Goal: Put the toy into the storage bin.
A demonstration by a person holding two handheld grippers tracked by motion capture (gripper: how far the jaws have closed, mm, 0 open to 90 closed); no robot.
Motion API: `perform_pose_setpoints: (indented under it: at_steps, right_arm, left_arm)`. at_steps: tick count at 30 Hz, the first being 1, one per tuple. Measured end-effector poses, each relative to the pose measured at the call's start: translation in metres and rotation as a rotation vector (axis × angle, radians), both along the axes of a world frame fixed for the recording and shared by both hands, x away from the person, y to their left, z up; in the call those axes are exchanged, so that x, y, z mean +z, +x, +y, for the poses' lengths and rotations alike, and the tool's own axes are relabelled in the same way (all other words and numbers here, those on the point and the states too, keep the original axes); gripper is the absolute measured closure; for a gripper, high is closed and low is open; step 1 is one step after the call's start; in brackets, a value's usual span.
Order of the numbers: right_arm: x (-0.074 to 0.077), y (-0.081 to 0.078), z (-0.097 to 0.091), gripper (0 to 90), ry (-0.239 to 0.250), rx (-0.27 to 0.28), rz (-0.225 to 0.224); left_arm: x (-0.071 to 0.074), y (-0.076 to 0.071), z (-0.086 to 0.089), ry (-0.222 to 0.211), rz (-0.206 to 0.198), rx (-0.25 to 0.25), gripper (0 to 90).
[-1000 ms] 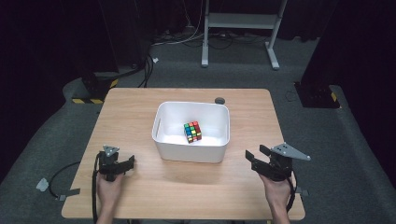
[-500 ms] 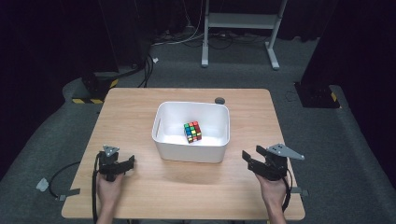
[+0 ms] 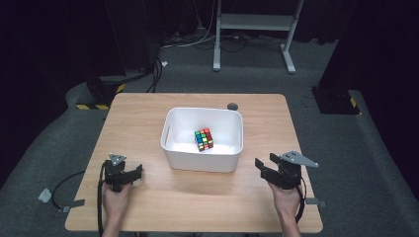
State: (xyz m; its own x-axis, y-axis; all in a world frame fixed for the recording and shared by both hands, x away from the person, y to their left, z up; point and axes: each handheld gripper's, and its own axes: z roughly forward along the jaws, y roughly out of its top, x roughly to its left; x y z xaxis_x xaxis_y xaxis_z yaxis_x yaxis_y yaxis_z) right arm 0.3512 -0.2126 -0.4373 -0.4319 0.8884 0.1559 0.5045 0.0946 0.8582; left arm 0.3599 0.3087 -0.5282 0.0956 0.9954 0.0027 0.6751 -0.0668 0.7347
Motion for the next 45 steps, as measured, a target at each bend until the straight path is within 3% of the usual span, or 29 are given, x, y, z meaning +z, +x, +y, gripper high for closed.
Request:
perform_pose_setpoints:
  at_steps: [15, 45]
  right_arm:
    - [-0.014, 0.010, 0.007, 37.2, 0.003, 0.006, 0.026]
    - [-0.041, 0.026, -0.001, 39.0, -0.032, -0.062, 0.103]
  left_arm:
    - [0.000, 0.000, 0.000, 0.000, 0.000, 0.000, 19.6]
    - [0.000, 0.000, 0.000, 0.000, 0.000, 0.001, 19.6]
